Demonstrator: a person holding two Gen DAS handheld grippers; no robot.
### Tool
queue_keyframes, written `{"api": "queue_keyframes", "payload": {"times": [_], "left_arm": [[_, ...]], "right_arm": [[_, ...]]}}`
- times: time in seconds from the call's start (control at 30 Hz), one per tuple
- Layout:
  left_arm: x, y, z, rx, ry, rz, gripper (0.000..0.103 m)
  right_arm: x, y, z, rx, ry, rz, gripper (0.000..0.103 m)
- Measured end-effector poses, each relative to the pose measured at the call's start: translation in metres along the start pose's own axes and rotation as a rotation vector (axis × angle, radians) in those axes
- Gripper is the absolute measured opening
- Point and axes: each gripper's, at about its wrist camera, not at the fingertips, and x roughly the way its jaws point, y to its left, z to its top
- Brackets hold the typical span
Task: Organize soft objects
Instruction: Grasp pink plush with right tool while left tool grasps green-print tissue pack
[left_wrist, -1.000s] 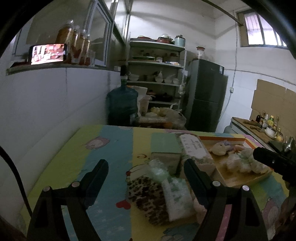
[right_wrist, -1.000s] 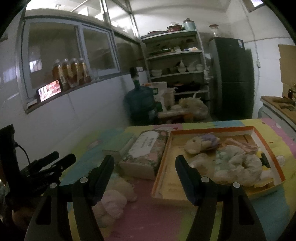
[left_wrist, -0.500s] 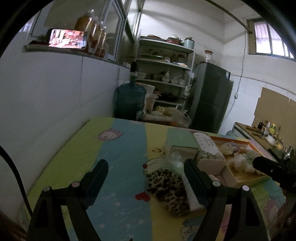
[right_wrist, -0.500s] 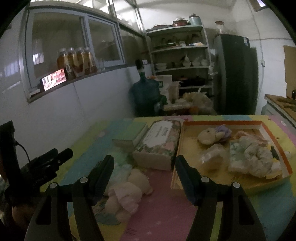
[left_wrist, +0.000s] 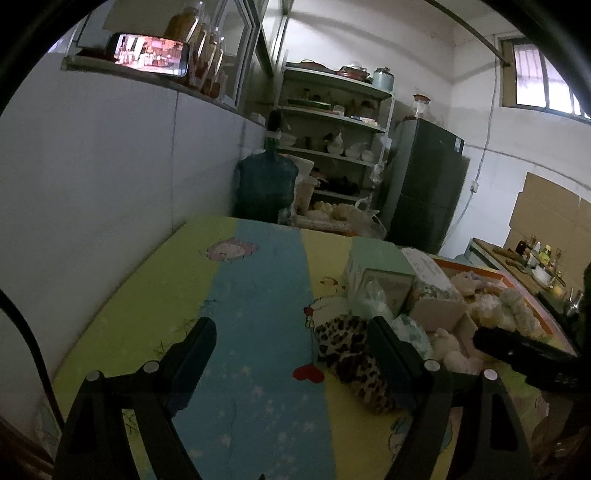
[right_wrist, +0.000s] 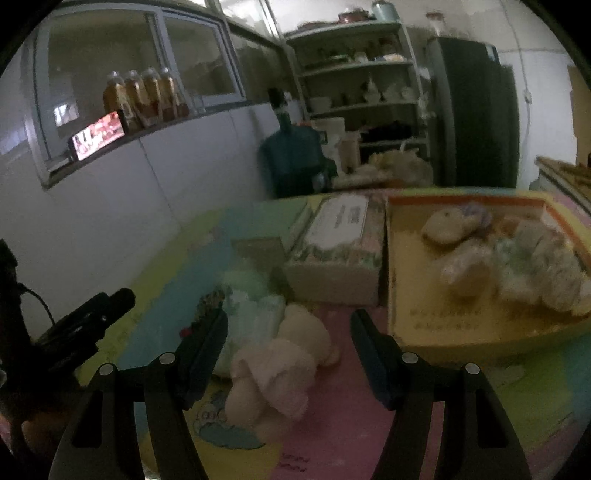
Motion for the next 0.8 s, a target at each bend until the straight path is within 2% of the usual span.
{"api": "queue_keyframes", "payload": {"times": [0.33, 0.8], "left_arm": [[0.006, 0.002, -0.005, -0.008, 0.018, -0.032, 0.084], [0.01, -0.002, -0.009, -0.005, 0.034, -0.064, 0.084]], "right_arm": [[0.025, -0.008, -0.01, 0.091, 0.055, 0.008, 0.07], [0.038, -0.014, -0.028, 0.164, 0.126, 0.088, 0.07]]}}
